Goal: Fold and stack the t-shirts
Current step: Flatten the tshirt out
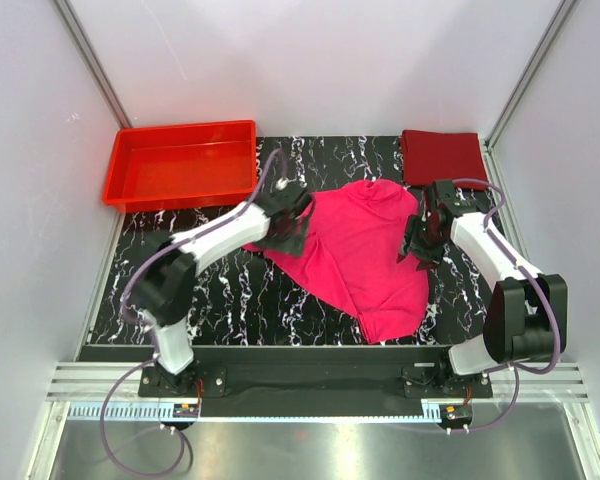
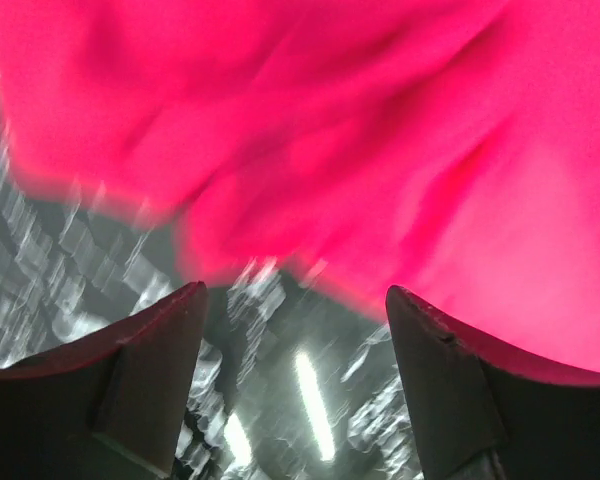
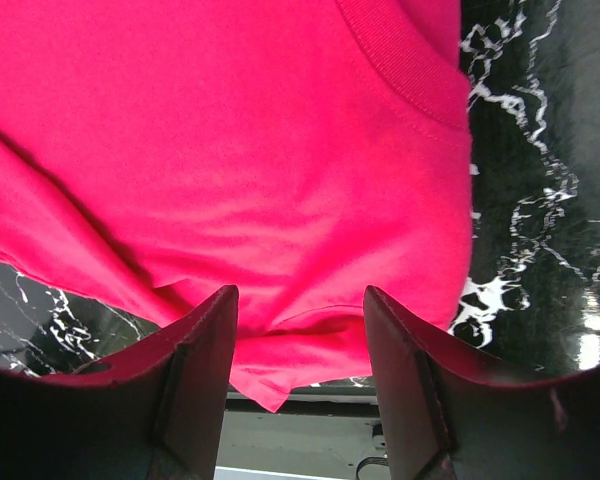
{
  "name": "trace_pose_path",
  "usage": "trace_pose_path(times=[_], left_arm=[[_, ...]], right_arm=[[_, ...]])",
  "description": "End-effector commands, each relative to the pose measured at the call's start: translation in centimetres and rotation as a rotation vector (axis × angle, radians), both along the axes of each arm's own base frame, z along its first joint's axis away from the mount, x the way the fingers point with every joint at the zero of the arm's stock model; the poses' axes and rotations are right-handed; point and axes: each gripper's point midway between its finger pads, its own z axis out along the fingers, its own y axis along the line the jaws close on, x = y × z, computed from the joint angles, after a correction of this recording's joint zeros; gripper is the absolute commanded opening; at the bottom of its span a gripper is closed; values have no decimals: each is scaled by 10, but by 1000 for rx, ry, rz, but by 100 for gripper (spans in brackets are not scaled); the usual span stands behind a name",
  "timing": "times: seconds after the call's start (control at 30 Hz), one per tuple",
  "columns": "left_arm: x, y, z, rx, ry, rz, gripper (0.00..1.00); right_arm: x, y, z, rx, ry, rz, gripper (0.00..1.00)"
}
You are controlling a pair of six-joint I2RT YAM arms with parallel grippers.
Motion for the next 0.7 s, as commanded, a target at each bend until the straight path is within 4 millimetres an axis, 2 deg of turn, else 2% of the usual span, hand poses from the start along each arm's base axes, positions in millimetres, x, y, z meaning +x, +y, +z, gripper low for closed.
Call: trace_pose_path(times=[0.0, 0.03, 0.07, 0.1, 0.13, 0.23, 0.3, 0.33, 0.4, 0.47, 0.6, 0.67], left_arm=[[-19, 45, 34, -32, -73, 36, 74], [-22, 48, 32, -60, -73, 38, 70], [-32, 64, 21, -77, -55, 62, 66], [-27, 58, 20, -150, -68, 57, 61], [-26, 60, 16, -178, -63, 66, 53], [-12, 55, 10, -300, -89, 84, 45], [-6, 49, 0, -371, -60, 106, 45], [-3, 48, -4, -387, -47, 122, 55], [6, 46, -11, -422, -45, 160, 67], [12, 43, -13, -450, -54, 172, 72], [28, 34, -20, -463, -47, 160, 69], [32, 33, -29, -463, -23, 167, 61]], right_arm=[[-5, 7, -1, 45, 6, -4, 61], [-9, 8, -5, 52, 19, -7, 60], [-10, 10, -7, 64, 27, -9, 60], [-12, 11, -10, 71, 34, -8, 60], [-13, 12, -11, 77, 38, -8, 59], [-13, 15, -12, 91, 47, -1, 59], [-13, 16, -11, 95, 46, 10, 59], [-12, 16, -9, 95, 41, 13, 58], [-11, 16, -6, 97, 32, 20, 58], [-13, 17, -6, 102, 32, 26, 59], [-18, 17, -10, 108, 39, 24, 58], [-20, 19, -13, 118, 52, 23, 59]])
